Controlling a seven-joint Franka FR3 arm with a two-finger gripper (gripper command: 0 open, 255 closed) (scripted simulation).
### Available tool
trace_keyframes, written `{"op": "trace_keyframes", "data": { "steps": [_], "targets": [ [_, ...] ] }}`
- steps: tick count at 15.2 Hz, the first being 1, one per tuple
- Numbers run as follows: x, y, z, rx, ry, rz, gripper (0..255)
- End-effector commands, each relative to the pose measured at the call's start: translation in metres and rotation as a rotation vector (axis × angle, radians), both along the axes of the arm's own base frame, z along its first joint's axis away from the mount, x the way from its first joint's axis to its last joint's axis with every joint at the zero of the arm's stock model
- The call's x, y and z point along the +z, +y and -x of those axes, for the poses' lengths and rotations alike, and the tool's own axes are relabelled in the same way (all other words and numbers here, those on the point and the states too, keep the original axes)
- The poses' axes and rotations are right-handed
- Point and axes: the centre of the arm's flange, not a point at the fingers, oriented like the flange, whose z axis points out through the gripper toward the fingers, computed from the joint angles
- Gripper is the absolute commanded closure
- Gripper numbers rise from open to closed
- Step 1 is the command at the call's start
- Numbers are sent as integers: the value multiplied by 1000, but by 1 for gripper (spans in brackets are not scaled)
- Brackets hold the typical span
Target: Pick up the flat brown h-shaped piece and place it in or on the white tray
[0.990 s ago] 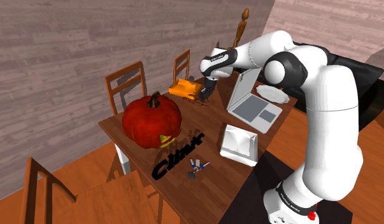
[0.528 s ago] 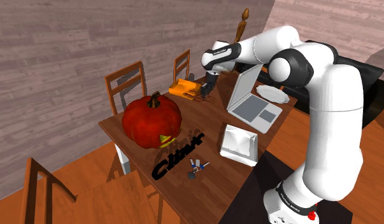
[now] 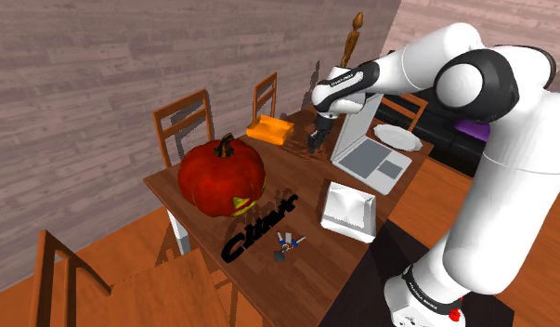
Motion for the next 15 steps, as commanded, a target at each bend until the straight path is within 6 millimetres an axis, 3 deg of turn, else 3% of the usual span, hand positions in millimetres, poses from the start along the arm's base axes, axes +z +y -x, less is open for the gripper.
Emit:
{"op": "trace_keyframes", "data": {
  "steps": [1, 15],
  "targets": [
    [0, 3, 28, 1, 0, -1, 255],
    [4, 13, 213, 1, 0, -1, 255]
  ]
}}
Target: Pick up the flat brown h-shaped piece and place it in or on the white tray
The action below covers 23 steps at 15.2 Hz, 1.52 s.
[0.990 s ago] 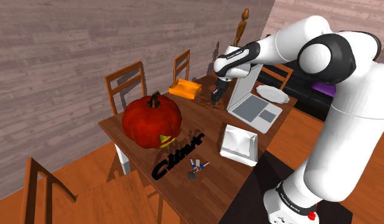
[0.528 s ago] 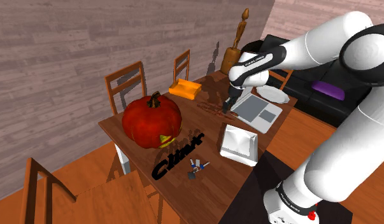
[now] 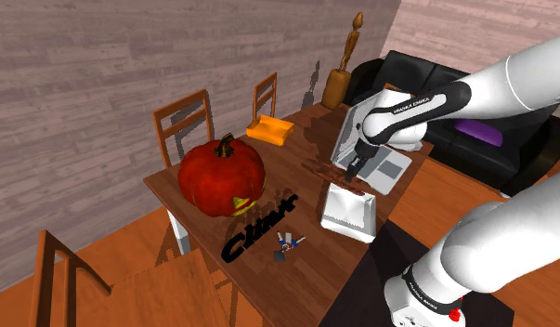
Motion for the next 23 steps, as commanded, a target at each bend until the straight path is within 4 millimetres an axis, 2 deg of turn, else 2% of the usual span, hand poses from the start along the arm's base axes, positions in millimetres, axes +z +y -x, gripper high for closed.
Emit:
{"op": "trace_keyframes", "data": {
  "steps": [1, 4, 5, 19, 23],
  "targets": [
    [2, 2, 25, 1, -1, 1, 255],
    [3, 4, 65, 1, -1, 1, 255],
    [3, 5, 84, 1, -1, 1, 255],
    [-71, 5, 84, 1, -1, 1, 255],
    [-74, 5, 84, 1, -1, 1, 255]
  ]
}}
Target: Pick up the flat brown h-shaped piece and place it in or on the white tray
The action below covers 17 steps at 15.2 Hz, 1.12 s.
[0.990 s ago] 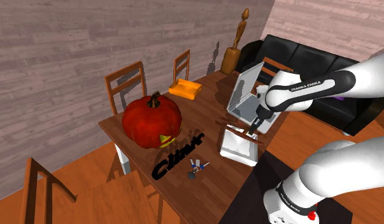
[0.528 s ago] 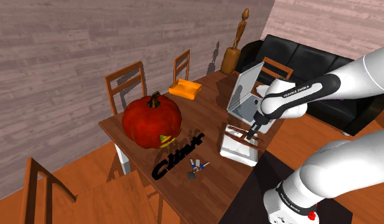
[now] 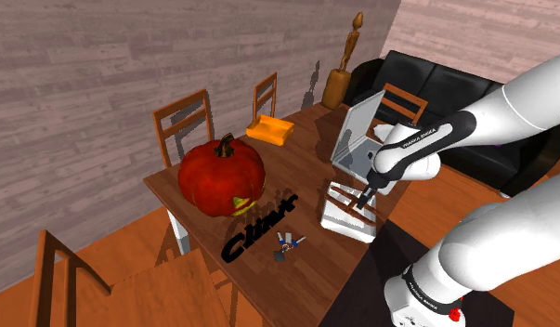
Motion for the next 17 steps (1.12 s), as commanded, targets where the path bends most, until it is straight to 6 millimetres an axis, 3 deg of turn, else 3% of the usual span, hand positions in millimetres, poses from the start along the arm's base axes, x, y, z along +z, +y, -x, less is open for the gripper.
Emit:
{"op": "trace_keyframes", "data": {
  "steps": [1, 4, 5, 10, 14, 17],
  "targets": [
    [-1, 0, 0, 0, 0, 0, 255],
    [-1, 0, 0, 0, 0, 0, 255],
    [-1, 0, 0, 0, 0, 0, 0],
    [-1, 0, 0, 0, 0, 0, 0],
    [49, -5, 0, 0, 0, 0, 0],
    [49, -5, 0, 0, 0, 0, 0]
  ]
}}
